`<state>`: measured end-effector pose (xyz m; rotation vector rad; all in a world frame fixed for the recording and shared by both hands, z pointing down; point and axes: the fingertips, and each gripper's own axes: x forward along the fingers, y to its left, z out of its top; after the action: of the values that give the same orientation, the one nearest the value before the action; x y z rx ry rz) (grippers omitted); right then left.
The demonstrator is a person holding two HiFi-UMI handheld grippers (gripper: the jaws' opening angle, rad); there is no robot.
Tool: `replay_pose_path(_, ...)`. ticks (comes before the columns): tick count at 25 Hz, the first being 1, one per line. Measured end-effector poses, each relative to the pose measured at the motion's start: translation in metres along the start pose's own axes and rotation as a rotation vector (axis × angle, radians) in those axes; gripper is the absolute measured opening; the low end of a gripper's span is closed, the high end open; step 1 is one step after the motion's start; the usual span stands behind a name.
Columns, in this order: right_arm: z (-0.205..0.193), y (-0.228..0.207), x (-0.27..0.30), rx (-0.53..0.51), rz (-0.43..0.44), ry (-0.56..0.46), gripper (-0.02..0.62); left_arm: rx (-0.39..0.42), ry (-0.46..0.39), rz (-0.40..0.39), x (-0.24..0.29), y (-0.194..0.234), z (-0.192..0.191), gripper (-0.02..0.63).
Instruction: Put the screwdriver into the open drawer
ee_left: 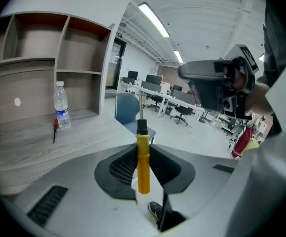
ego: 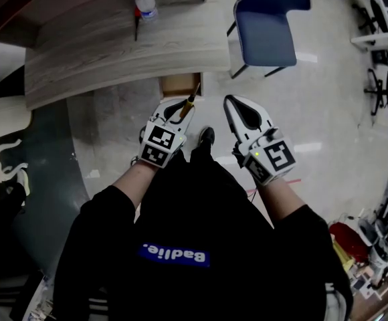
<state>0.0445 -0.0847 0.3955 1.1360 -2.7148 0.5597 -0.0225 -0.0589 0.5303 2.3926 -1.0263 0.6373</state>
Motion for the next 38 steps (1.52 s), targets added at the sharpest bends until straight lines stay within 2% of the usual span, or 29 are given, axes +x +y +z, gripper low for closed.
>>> replay_pose_path(11,-0.011,-0.015,-0.003,0.029,-0.041,0.001,0.029,0.085,0.122,0.004,0.051,0.023,-0.05,0.075)
replay_pose_path(23,-0.017,-0.039,-0.016,0.054,-0.078,-0.002,0.029,0.134,0.269,0.043,0.088,0.048,-0.094,0.075)
replay_pose_path(28,-0.025,-0.055,-0.022,0.042,-0.096,0.03,0.029,0.139,0.312,0.037,0.116,0.054,-0.116,0.075)
replay_pose_path(38,-0.042,-0.09,-0.046,0.074,-0.165,0.077,0.029,0.2,0.429,0.044,0.156,0.065,-0.146,0.075)
